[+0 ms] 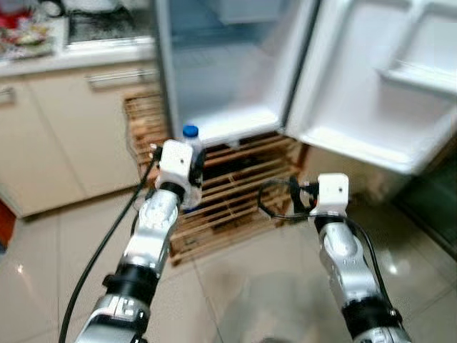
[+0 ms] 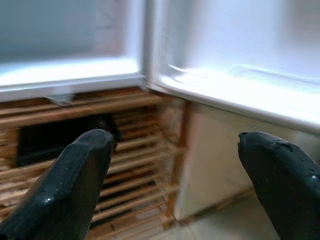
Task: Restocking fridge
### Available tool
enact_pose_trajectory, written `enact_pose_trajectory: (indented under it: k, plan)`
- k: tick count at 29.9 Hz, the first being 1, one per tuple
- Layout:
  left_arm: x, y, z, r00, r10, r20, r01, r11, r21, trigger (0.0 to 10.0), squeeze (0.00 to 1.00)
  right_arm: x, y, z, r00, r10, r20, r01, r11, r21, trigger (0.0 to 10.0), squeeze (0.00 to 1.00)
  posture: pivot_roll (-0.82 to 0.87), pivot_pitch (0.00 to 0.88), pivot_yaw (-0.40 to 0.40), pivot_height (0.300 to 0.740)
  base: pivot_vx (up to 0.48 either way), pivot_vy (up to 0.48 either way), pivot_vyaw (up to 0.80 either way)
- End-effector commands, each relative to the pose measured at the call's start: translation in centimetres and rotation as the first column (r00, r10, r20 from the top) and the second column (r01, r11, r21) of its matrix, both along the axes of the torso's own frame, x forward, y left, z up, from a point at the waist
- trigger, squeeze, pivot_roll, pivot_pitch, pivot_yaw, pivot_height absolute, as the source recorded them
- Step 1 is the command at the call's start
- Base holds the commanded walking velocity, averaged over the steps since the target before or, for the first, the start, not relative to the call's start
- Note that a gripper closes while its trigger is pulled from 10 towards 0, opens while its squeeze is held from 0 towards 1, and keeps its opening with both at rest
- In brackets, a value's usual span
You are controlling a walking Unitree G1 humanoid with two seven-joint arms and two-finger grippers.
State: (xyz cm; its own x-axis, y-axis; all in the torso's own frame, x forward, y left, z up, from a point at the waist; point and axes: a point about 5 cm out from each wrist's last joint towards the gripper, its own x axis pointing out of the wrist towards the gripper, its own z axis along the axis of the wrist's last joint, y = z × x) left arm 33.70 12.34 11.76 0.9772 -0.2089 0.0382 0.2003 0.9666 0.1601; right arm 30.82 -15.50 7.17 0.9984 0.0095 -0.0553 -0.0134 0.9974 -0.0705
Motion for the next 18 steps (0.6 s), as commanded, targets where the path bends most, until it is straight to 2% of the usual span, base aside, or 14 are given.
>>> enact_pose_trajectory:
  k: [1,4,5,8,9,18]
  plan:
    - [0.2,-0.5,0.7,0.999,-0.022,0.033,0.022,1.000,-0.006,10.0,0.07,-0.1,-0.8,-0.2,0.999,-0.037,-0.011,0.037,0.999,0.007,10.0,0.04,-0.07,0.000,0.025,0.740,0.000,0.000,-0.70]
    - [0.3,-0.5,0.9,0.999,-0.018,0.046,0.019,1.000,-0.020,10.0,0.08,-0.2,-1.0,-0.4,0.999,-0.052,-0.014,0.052,0.999,0.007,10.0,0.05,-0.08,0.000,0.032,0.740,0.000,0.000,-0.68]
    - [0.5,-0.6,1.1,0.999,-0.022,0.050,0.022,1.000,-0.015,10.0,0.09,-0.3,-0.6,-0.1,0.999,-0.029,0.020,0.029,1.000,-0.005,10.0,0.05,-0.09,0.000,0.032,0.740,0.000,0.000,-0.68]
    - [0.6,-0.5,1.2,0.998,-0.023,0.053,0.024,1.000,-0.016,10.0,0.09,-0.4,-0.3,0.0,1.000,-0.005,0.029,0.006,1.000,-0.010,10.0,0.04,-0.09,0.000,0.032,0.740,0.000,0.000,0.00]
    - [0.7,-0.5,1.3,0.998,-0.034,0.053,0.036,0.999,-0.037,10.0,0.09,-0.5,-0.2,0.1,0.999,-0.005,0.033,0.005,1.000,-0.003,10.0,0.04,-0.09,0.000,0.031,0.740,0.458,0.000,0.00]
    - [1.0,-1.1,3.6,0.983,-0.060,0.174,0.067,0.997,-0.033,10.0,0.08,-0.4,0.0,0.4,0.998,0.003,0.061,-0.002,1.000,-0.015,10.0,0.03,-0.09,0.000,0.030,0.740,0.455,0.000,0.00]
